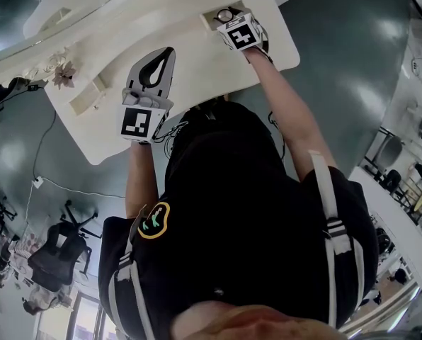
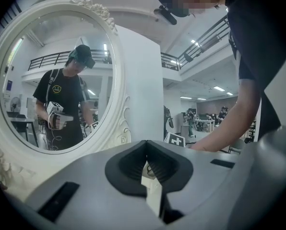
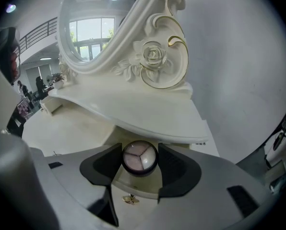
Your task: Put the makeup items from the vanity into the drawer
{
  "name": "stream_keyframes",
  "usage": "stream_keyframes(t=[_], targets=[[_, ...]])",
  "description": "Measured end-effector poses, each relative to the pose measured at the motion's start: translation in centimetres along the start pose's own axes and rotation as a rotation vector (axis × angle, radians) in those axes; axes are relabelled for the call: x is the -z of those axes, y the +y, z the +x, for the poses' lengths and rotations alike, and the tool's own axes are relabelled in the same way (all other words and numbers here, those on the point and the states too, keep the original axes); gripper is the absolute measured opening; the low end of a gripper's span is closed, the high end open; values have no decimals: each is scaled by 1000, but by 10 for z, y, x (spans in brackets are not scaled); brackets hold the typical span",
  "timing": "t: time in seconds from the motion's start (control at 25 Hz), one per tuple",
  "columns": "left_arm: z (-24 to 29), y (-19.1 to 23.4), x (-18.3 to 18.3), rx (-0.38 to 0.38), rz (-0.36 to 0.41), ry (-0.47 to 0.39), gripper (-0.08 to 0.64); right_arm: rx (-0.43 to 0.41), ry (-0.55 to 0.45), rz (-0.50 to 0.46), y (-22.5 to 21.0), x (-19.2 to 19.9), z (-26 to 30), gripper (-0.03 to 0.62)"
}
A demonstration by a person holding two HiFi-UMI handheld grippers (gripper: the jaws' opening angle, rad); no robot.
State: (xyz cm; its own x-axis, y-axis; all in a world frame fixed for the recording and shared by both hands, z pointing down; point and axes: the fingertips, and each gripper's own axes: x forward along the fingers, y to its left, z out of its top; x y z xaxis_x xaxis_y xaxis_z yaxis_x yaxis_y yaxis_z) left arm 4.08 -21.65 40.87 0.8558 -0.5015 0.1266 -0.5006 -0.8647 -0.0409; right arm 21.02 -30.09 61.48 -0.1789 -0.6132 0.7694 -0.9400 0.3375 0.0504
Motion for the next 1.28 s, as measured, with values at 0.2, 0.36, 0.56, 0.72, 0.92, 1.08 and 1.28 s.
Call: stream_keyframes(t=[0.2, 0.36, 0.56, 0.72, 0.92, 1.08, 1.28], targets=[[5, 4, -3, -1, 1, -4, 18, 13, 1, -30, -1, -2, 0, 259], [4, 5, -2, -4, -1, 1, 18, 18, 0, -35, -1, -1, -1, 299], [3, 5, -1, -3, -6, -9, 18, 18, -10, -30, 0, -3, -1, 365], [1, 6, -3, -9, 2, -12, 18, 19, -71, -35, 7, -18, -21, 376], [-9, 12, -7, -38, 24, -11, 18, -28, -236, -126, 36, -62, -75, 388], [-20, 15, -24, -71, 24, -40, 18, -101, -393, -221, 77, -97, -122, 388], [-41, 26, -41, -139, 2, -63, 18, -202, -538, -310, 132, -132, -161, 394]])
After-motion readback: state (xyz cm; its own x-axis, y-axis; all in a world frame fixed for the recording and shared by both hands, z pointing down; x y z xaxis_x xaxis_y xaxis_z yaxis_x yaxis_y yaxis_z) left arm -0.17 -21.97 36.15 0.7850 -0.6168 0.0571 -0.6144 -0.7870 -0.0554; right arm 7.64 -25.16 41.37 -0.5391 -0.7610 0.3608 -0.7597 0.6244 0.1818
